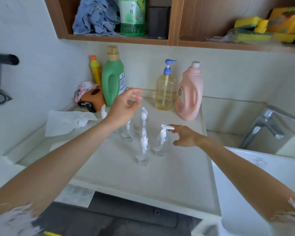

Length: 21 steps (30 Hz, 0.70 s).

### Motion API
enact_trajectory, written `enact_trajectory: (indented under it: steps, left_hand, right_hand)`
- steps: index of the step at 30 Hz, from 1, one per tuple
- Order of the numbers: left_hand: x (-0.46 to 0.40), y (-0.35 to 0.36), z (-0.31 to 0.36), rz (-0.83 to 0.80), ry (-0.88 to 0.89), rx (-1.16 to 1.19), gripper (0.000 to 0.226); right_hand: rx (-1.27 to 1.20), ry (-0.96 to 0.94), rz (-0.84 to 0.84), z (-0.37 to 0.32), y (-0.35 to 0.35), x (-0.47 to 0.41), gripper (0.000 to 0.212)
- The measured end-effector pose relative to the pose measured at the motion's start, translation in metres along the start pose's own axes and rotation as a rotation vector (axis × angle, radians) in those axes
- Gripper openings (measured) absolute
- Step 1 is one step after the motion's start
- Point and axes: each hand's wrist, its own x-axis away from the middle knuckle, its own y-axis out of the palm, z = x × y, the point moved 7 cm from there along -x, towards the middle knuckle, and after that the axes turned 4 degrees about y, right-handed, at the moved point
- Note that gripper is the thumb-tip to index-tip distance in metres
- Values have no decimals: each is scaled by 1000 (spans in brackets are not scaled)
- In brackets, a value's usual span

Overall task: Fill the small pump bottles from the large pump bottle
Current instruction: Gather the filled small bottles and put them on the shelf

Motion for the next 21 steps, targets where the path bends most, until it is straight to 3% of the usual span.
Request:
enact_trajectory:
  steps: [4,7,9,11,16,21]
  left_hand:
    - [60,-1,-47,6,-180,-104,40]
    - [99,21,-78,-220,-342,-234,38]
    - [117,40,-87,-416,-411,-290,54]
    - [125,53,-92,-488,-420,-306,65]
    - [122,65,-100,-387,-384,-299,43]
    - [119,73,-103,-347,-378,-253,36]
  right_hand:
    - [-150,13,107,-14,26,13,62]
    - [-253,24,146,-22,38,19,57]
    - [-282,34,177,-26,42,22,55]
    - [-281,62,210,-24,45,24,55]
    - [-284,105,182,-21,58,35,38]
    - [-329,17,154,-30,65,32,41]
